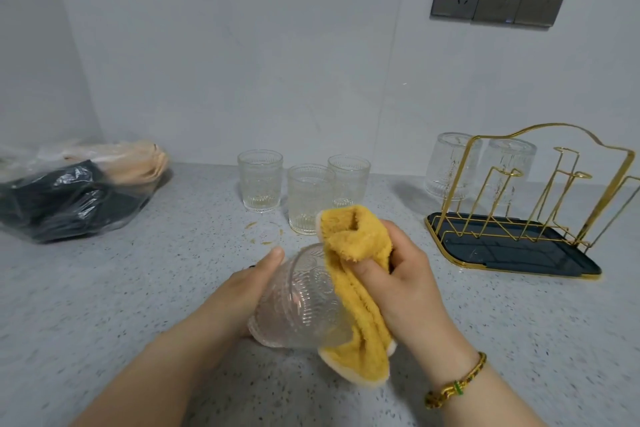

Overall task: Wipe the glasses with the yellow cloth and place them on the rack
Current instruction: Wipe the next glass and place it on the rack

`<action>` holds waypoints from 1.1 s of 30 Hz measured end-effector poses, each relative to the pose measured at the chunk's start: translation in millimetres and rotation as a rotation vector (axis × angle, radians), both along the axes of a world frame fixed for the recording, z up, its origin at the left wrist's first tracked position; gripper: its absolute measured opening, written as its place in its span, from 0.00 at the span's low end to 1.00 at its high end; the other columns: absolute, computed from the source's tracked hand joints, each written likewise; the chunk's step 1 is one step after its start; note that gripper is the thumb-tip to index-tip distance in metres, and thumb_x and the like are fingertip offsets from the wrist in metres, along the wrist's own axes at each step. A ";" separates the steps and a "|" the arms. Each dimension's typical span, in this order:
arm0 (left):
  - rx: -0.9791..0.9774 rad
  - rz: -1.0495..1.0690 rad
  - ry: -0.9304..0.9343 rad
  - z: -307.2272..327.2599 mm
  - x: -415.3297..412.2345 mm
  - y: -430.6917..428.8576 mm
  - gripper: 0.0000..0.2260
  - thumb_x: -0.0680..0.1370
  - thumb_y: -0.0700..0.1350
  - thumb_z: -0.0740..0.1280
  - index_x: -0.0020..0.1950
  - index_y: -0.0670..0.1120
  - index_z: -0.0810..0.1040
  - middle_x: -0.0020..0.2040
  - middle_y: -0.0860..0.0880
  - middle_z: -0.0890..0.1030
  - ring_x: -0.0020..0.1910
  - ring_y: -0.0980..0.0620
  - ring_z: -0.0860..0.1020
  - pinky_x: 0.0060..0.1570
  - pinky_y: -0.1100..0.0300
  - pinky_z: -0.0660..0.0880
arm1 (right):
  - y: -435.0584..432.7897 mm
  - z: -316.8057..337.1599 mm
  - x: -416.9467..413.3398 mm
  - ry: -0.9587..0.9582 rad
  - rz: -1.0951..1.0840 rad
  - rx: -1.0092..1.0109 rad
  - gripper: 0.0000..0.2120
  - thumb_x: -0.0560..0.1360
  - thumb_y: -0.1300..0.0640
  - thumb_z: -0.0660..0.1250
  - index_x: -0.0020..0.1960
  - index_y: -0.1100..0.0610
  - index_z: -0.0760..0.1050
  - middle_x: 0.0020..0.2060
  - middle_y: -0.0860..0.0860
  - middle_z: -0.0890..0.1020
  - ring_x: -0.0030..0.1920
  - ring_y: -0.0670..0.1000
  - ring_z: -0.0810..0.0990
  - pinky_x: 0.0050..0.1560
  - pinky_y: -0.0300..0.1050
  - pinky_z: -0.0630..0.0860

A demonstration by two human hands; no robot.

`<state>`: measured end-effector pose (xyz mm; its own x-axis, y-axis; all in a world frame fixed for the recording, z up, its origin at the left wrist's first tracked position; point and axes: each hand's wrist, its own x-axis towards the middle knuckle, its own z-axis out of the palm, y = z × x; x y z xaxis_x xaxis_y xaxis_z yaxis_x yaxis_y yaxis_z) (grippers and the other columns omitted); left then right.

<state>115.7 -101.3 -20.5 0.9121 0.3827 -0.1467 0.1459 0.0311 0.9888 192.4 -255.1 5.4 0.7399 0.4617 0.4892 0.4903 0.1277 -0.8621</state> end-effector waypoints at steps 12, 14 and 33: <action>0.289 0.192 -0.049 8.5 5.8 -12.5 0.13 0.79 0.52 0.56 0.40 0.47 0.70 0.38 0.50 0.72 0.36 0.54 0.69 0.37 0.61 0.63 | 3.9 -1.7 -1.1 -0.179 -0.074 -0.335 0.16 0.68 0.59 0.69 0.41 0.38 0.70 0.35 0.39 0.79 0.39 0.34 0.75 0.38 0.26 0.70; 0.237 0.212 -0.074 9.1 5.7 -13.7 0.13 0.79 0.51 0.58 0.37 0.49 0.74 0.37 0.54 0.76 0.38 0.56 0.73 0.41 0.61 0.65 | 4.2 -2.5 -0.5 -0.184 -0.090 -0.349 0.16 0.68 0.59 0.68 0.41 0.38 0.70 0.35 0.39 0.78 0.39 0.36 0.75 0.39 0.28 0.70; -0.065 0.047 -0.313 5.6 6.4 -5.3 0.24 0.63 0.59 0.66 0.57 0.53 0.77 0.49 0.50 0.84 0.50 0.50 0.81 0.54 0.49 0.75 | 3.9 3.2 -2.2 0.503 0.001 -0.028 0.04 0.71 0.64 0.66 0.44 0.58 0.77 0.32 0.50 0.79 0.29 0.43 0.77 0.30 0.33 0.75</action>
